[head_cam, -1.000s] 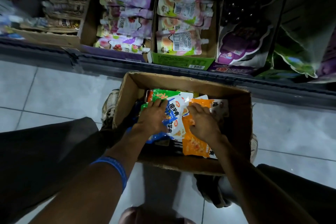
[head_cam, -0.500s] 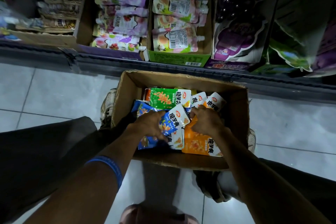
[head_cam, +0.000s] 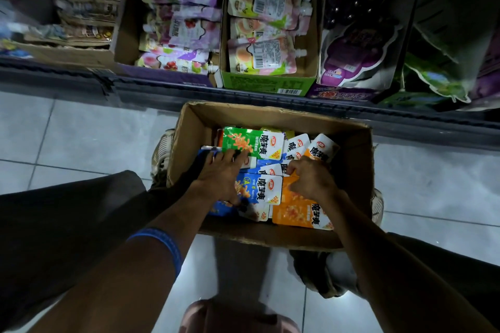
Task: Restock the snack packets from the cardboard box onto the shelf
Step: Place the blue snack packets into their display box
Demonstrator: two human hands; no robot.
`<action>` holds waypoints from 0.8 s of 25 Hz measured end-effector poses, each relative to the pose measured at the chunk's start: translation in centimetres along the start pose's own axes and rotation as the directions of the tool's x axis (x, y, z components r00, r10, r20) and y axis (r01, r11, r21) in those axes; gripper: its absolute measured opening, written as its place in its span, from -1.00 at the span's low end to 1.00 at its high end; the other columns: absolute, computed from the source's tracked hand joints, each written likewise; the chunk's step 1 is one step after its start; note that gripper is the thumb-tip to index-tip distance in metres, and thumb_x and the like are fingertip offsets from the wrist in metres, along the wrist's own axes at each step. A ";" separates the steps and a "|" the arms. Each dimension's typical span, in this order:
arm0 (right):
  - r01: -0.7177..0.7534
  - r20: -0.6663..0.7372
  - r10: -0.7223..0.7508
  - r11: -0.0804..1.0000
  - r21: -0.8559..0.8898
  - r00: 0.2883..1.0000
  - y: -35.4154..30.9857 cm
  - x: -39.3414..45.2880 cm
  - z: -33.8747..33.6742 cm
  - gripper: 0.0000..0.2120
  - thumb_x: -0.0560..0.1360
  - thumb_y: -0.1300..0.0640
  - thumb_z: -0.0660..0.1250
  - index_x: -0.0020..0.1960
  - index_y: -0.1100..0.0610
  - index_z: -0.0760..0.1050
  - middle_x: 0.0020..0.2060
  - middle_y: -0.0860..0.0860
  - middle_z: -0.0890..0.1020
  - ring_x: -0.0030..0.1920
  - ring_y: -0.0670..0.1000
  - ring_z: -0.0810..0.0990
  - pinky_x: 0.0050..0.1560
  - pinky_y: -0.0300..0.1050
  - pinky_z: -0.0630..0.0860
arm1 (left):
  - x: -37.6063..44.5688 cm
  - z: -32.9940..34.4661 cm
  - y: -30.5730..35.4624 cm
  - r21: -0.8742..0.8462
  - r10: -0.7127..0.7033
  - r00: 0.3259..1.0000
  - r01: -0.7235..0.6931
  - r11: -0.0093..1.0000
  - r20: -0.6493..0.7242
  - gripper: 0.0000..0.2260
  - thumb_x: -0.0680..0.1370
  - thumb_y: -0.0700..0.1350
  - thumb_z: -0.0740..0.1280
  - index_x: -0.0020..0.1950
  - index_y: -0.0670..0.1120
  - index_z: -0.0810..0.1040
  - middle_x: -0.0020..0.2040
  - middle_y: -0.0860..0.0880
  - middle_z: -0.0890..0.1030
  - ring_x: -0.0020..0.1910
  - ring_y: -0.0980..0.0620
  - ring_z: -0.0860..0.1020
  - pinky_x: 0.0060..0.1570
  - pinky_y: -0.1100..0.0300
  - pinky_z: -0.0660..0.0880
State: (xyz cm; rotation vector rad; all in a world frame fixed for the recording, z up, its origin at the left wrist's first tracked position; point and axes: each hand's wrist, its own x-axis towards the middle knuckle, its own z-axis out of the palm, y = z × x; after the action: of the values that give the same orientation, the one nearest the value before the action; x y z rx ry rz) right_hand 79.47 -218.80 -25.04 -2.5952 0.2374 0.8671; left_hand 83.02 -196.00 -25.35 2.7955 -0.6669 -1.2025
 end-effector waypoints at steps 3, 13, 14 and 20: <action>0.005 -0.005 -0.005 0.999 -0.038 1.000 -0.1 0.1 0.0 -0.67 0.36 0.18 0.49 0.09 -0.02 0.56 0.15 -0.02 0.54 0.14 0.05 0.52 -0.01 -0.23 0.35 | 0.0 0.3 -0.4 -0.180 -0.001 0.999 0.010 0.984 0.051 0.04 0.22 0.18 0.60 0.57 -0.02 0.15 0.48 -0.08 0.26 0.49 -0.14 0.22 0.47 0.02 0.20; 0.190 -0.119 -0.171 0.965 0.178 0.978 -1.5 0.0 1.3 -0.54 0.44 -0.05 0.37 0.30 0.05 0.45 0.12 0.07 0.59 0.17 0.13 0.52 0.15 -0.04 0.46 | 0.0 0.2 -1.3 -0.270 -0.081 0.995 0.093 0.958 0.055 0.06 0.06 0.44 0.53 0.42 0.00 0.29 0.37 -0.07 0.51 0.33 -0.14 0.48 0.31 0.02 0.42; 0.179 -0.062 -0.170 0.959 0.222 0.984 -2.0 -0.1 1.5 -0.49 0.43 -0.07 0.39 0.33 0.00 0.37 0.08 0.04 0.61 0.11 0.12 0.56 0.08 -0.03 0.49 | 0.0 0.0 -1.5 -0.333 -0.078 0.992 0.105 0.937 0.095 0.08 0.01 0.44 0.54 0.41 0.03 0.29 0.38 -0.03 0.51 0.32 -0.10 0.49 0.29 0.04 0.45; 0.305 -0.052 -0.302 0.918 0.254 0.952 -2.1 -0.2 2.0 -0.76 0.52 -0.01 0.36 0.14 0.05 0.60 -0.01 0.04 0.58 -0.03 0.05 0.57 -0.02 -0.11 0.49 | -0.1 0.1 -2.3 -0.527 -0.030 0.985 0.117 0.842 0.171 -0.07 0.15 0.02 0.69 0.39 0.04 0.26 0.32 0.00 0.50 0.27 -0.05 0.49 0.24 0.08 0.47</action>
State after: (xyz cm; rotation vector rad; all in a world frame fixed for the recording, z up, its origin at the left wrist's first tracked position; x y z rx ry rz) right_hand 78.76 -216.05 -25.72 -2.3111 -0.0492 0.6597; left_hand 83.70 -193.89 -25.80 2.2894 -0.1756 -1.3735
